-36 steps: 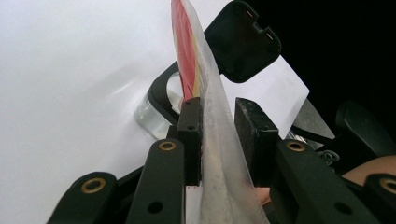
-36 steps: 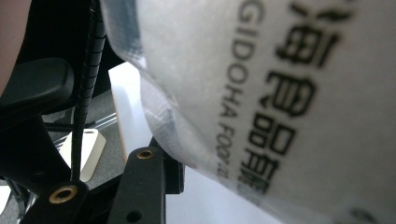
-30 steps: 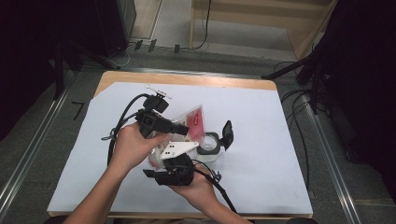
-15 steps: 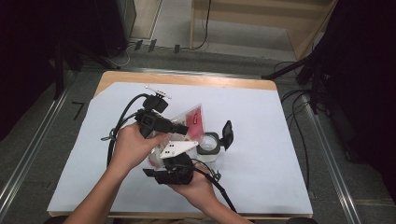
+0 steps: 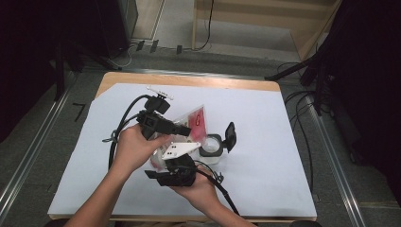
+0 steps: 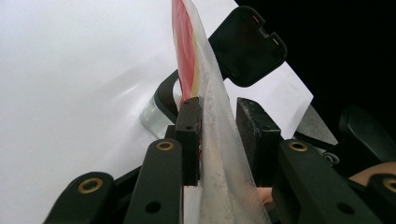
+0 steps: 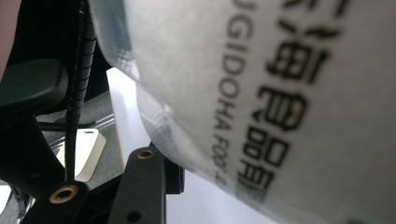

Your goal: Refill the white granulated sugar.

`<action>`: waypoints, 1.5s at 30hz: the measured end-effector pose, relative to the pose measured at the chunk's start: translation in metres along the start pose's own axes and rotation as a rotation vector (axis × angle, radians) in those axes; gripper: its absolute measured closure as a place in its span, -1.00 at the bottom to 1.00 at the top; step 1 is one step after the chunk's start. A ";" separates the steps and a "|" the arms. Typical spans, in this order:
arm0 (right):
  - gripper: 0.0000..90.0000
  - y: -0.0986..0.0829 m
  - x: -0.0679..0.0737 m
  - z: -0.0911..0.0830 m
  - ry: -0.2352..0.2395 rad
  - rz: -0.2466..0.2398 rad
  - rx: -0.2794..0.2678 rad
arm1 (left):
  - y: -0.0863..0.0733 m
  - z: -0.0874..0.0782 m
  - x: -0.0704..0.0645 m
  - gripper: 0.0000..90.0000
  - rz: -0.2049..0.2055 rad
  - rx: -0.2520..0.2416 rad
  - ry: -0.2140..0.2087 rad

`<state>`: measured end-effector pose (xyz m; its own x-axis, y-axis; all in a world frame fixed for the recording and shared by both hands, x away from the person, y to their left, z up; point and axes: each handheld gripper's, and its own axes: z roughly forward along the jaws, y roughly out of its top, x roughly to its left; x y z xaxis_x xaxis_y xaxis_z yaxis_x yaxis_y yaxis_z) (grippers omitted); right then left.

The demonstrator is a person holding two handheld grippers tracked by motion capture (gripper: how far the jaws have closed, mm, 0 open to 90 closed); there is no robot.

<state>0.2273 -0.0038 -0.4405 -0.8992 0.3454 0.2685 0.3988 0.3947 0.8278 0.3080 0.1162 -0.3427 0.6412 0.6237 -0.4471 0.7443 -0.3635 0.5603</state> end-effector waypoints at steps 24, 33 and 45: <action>0.40 0.001 0.000 -0.002 0.016 0.030 -0.009 | 0.001 -0.001 -0.002 0.57 0.003 -0.013 -0.002; 0.40 0.002 0.001 -0.002 0.013 0.027 -0.010 | 0.001 -0.001 -0.002 0.58 0.002 -0.017 -0.007; 0.40 0.000 0.004 -0.002 -0.009 0.010 -0.008 | 0.001 0.000 -0.004 0.59 0.011 -0.011 -0.007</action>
<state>0.2235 -0.0046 -0.4385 -0.8935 0.3569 0.2727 0.4065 0.3844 0.8288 0.3061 0.1136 -0.3409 0.6507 0.6149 -0.4455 0.7349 -0.3626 0.5730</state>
